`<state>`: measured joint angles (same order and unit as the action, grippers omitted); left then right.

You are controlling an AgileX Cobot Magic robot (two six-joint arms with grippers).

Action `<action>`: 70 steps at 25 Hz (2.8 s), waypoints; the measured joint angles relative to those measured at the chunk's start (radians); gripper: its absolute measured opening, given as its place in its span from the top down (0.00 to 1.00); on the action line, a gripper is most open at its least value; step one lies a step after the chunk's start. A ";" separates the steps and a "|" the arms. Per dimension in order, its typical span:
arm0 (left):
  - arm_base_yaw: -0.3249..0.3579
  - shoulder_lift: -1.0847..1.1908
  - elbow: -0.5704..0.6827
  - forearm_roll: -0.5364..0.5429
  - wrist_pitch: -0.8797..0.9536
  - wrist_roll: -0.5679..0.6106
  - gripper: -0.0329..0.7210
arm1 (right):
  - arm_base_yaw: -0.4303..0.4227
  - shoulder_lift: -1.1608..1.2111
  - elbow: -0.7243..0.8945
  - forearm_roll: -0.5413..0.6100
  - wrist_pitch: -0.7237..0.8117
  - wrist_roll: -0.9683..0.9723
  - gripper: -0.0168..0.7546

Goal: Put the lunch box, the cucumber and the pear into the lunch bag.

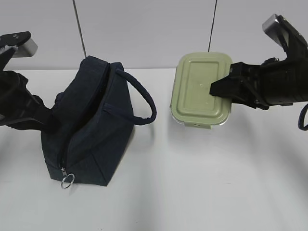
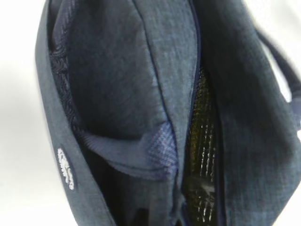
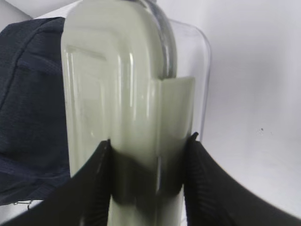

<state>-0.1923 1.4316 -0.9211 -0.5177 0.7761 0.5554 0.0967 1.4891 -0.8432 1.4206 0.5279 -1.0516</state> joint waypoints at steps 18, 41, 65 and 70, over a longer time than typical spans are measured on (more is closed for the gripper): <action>0.000 0.000 0.000 0.000 -0.004 0.000 0.95 | 0.191 0.011 -0.190 0.159 0.125 -0.048 0.59; 0.000 -0.035 0.000 -0.011 -0.012 0.000 0.95 | 0.439 0.251 -0.375 0.215 -0.104 -0.040 0.59; 0.000 -0.037 0.000 -0.027 -0.030 0.000 0.95 | 0.441 0.305 -0.381 -0.620 -0.092 0.686 0.60; 0.000 -0.037 0.000 -0.025 -0.030 0.000 0.95 | 0.441 0.345 -0.429 -0.598 -0.086 0.688 0.60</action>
<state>-0.1923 1.3946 -0.9211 -0.5422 0.7463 0.5554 0.5381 1.8339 -1.2727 0.8227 0.4420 -0.3631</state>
